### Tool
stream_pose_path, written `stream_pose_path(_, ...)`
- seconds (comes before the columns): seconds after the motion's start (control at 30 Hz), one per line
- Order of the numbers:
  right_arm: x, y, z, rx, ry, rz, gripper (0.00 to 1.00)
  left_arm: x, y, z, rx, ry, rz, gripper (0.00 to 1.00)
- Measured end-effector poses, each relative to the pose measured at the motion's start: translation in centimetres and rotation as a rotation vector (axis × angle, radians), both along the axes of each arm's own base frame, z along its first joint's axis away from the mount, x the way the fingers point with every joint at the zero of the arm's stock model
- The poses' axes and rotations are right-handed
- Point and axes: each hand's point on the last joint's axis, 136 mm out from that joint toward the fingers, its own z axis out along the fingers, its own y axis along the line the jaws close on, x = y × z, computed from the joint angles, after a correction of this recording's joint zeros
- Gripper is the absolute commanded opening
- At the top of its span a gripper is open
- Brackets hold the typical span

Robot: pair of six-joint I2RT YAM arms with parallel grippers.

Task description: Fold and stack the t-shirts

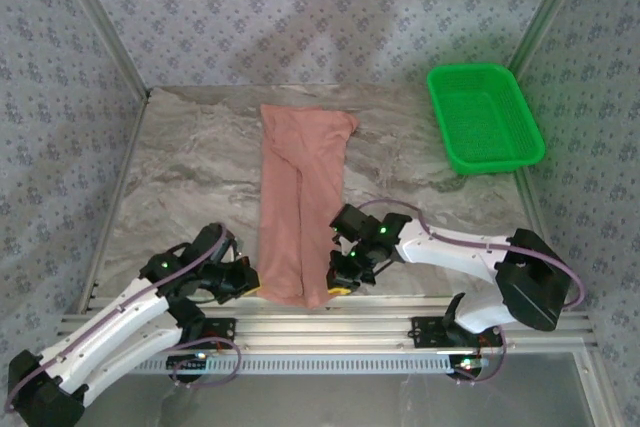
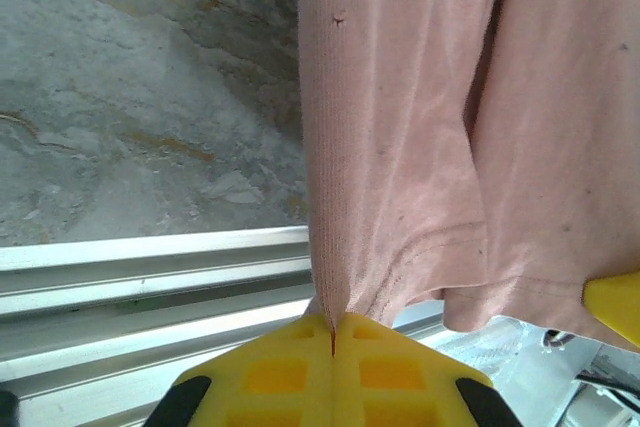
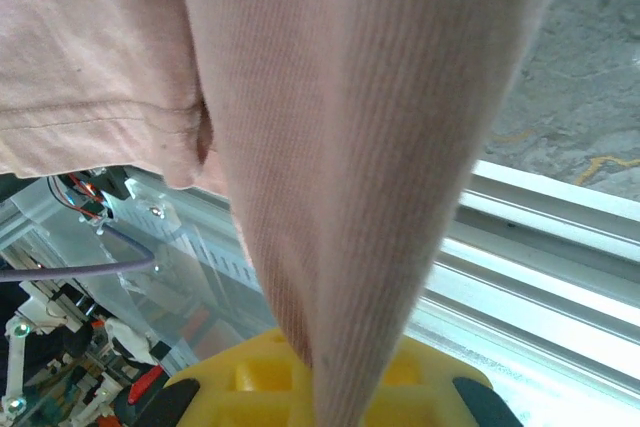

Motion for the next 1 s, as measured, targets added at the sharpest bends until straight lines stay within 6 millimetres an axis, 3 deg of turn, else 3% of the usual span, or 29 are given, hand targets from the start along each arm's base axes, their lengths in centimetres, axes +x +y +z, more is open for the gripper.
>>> stream_pose_path(0.13, 0.7, -0.5, 0.8, -0.021, 0.013, -0.026, 0.06, 1.4, -0.6, 1.9, -0.004, -0.018, 0.019, 0.0)
stream_pose_path(0.23, 2.9, -0.2, 3.0, 0.004, -0.012, -0.065, 0.06, 4.0, -1.1, 4.7, -0.031, -0.06, 0.066, 0.0)
stream_pose_path(0.4, 8.8, 0.6, 8.0, 0.09, -0.105, -0.132, 0.05, 9.0, -0.7, 8.8, -0.079, -0.113, 0.155, 0.0)
stream_pose_path(0.57, 14.2, 1.1, 10.6, 0.116, -0.17, -0.148, 0.04, 13.6, -1.0, 11.1, -0.091, -0.138, 0.136, 0.0)
stream_pose_path(0.8, 20.8, 0.9, 10.1, 0.096, -0.19, -0.141, 0.03, 19.6, -1.0, 11.7, -0.098, -0.165, 0.107, 0.0)
stream_pose_path(1.0, 24.5, -0.3, 8.2, 0.06, -0.175, -0.136, 0.04, 23.2, 0.3, 10.6, -0.089, -0.159, 0.126, 0.0)
